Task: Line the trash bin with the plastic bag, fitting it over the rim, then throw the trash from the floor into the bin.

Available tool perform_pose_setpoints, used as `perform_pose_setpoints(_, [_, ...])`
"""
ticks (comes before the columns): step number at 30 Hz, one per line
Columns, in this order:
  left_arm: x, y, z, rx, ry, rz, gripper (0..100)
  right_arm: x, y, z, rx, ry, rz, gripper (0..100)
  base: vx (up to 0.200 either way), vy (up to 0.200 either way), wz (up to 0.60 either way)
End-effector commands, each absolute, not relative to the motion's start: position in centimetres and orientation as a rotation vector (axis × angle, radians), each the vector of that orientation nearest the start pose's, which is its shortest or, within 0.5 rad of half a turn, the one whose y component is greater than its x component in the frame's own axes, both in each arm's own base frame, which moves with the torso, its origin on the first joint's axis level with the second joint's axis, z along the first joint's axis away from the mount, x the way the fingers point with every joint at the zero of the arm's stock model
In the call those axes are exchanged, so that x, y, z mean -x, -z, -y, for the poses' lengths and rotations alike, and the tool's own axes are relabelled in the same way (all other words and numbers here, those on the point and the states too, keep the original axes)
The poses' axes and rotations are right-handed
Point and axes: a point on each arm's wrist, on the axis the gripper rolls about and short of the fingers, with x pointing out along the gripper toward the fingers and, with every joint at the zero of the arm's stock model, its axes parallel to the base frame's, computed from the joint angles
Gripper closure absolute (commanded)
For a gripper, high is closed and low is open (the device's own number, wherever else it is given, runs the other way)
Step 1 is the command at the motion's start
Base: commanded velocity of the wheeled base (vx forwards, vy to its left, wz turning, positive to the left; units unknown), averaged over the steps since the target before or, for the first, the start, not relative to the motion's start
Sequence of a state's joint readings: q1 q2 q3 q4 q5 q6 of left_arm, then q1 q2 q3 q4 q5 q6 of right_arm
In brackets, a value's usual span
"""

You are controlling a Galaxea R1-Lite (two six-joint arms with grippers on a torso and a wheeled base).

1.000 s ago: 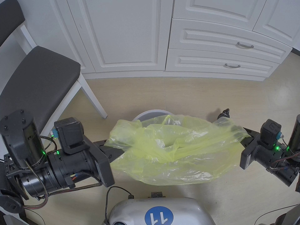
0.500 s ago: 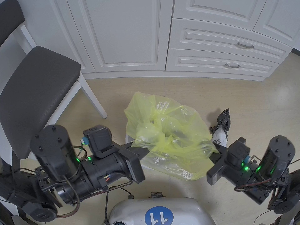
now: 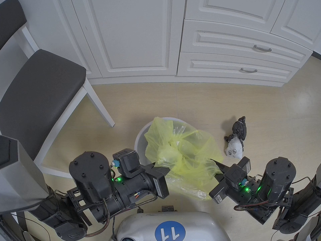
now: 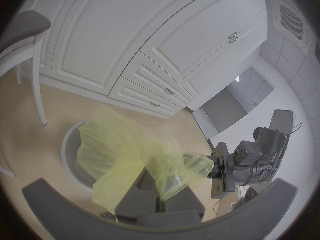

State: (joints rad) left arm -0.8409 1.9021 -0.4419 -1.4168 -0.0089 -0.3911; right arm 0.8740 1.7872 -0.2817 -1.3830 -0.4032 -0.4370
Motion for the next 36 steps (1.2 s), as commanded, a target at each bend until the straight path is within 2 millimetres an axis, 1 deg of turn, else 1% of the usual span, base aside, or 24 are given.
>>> perform_pose_setpoints(1, [-19.3, -11.0, 21.8, 0.338, 0.832, -0.224, 100, -16.6, -10.9, -19.0, 0.508, -0.498, -0.001, 100, 0.000, 0.000, 0.00])
perform_pose_setpoints(3, [-18.9, -11.1, 21.6, 0.331, 0.835, -0.234, 100, -16.8, -10.9, -19.2, 0.498, -0.502, 0.000, 100, 0.000, 0.000, 0.00])
perform_pose_setpoints(6, [-18.9, -10.9, 21.6, 0.327, 0.831, -0.244, 100, -17.1, -10.9, -19.5, 0.473, -0.500, -0.005, 100, 0.000, 0.000, 0.00])
perform_pose_setpoints(8, [-19.4, -10.6, 21.6, 0.319, 0.814, -0.265, 100, -17.6, -11.0, -20.2, 0.414, -0.497, -0.010, 100, 0.000, 0.000, 0.00])
perform_pose_setpoints(11, [-20.2, -10.6, 21.3, 0.322, 0.784, -0.283, 100, -18.4, -11.0, -20.3, 0.398, -0.482, -0.035, 100, 0.000, 0.000, 0.00])
perform_pose_setpoints(14, [-22.0, -10.3, 20.7, 0.353, 0.734, -0.288, 100, -19.7, -10.8, -20.5, 0.376, -0.455, -0.097, 100, 0.000, 0.000, 0.00])
perform_pose_setpoints(16, [-22.3, -10.2, 20.6, 0.365, 0.722, -0.289, 100, -20.1, -10.8, -20.6, 0.366, -0.449, -0.109, 100, 0.000, 0.000, 0.00])
perform_pose_setpoints(17, [-23.8, -10.0, 20.3, 0.414, 0.681, -0.295, 100, -21.8, -10.8, -20.9, 0.307, -0.422, -0.154, 100, 0.000, 0.000, 0.00])
perform_pose_setpoints(18, [-24.4, -9.9, 20.2, 0.431, 0.665, -0.292, 100, -22.7, -10.8, -21.0, 0.275, -0.412, -0.172, 100, 0.000, 0.000, 0.00])
perform_pose_setpoints(19, [-24.5, -9.8, 20.1, 0.432, 0.662, -0.294, 100, -22.8, -10.8, -21.0, 0.271, -0.410, -0.176, 100, 0.000, 0.000, 0.00])
perform_pose_setpoints(20, [-25.5, -9.7, 19.9, 0.451, 0.639, -0.289, 100, -24.4, -10.9, -21.2, 0.210, -0.410, -0.203, 100, 0.000, 0.000, 0.00])
perform_pose_setpoints(21, [-26.0, -9.6, 19.8, 0.464, 0.626, -0.287, 100, -25.2, -10.9, -21.1, 0.179, -0.404, -0.217, 100, 0.000, 0.000, 0.00])
perform_pose_setpoints(24, [-27.0, -9.8, 19.4, 0.513, 0.599, -0.279, 100, -28.0, -11.1, -20.4, 0.091, -0.363, -0.252, 100, 0.000, 0.000, 0.00])
perform_pose_setpoints(25, [-27.2, -9.8, 19.4, 0.522, 0.594, -0.277, 100, -28.3, -11.1, -20.3, 0.082, -0.356, -0.255, 100, 0.000, 0.000, 0.00])
perform_pose_setpoints(26, [-27.7, -10.1, 19.2, 0.546, 0.583, -0.266, 100, -29.8, -11.4, -19.5, 0.044, -0.328, -0.258, 100, 0.000, 0.000, 0.00])
perform_pose_setpoints(27, [-27.9, -10.2, 19.0, 0.551, 0.575, -0.260, 100, -30.4, -11.6, -19.1, 0.019, -0.318, -0.256, 100, 0.000, 0.000, 0.00])
perform_pose_setpoints(29, [-28.3, -10.3, 18.5, 0.553, 0.560, -0.252, 100, -31.3, -12.0, -18.9, -0.045, -0.330, -0.251, 100, 0.000, 0.000, 0.00])
perform_pose_setpoints(31, [-28.3, -10.5, 18.3, 0.556, 0.554, -0.244, 100, -31.6, -12.1, -19.1, -0.102, -0.357, -0.259, 100, 0.000, 0.000, 0.00])
perform_pose_setpoints(34, [-28.3, -10.5, 18.3, 0.555, 0.554, -0.246, 100, -31.6, -11.7, -19.3, -0.113, -0.389, -0.324, 100, 0.000, 0.000, 0.00])
perform_pose_setpoints(36, [-28.4, -10.4, 18.3, 0.555, 0.553, -0.247, 100, -31.9, -11.8, -19.4, -0.123, -0.389, -0.343, 100, 0.000, 0.000, 0.00])
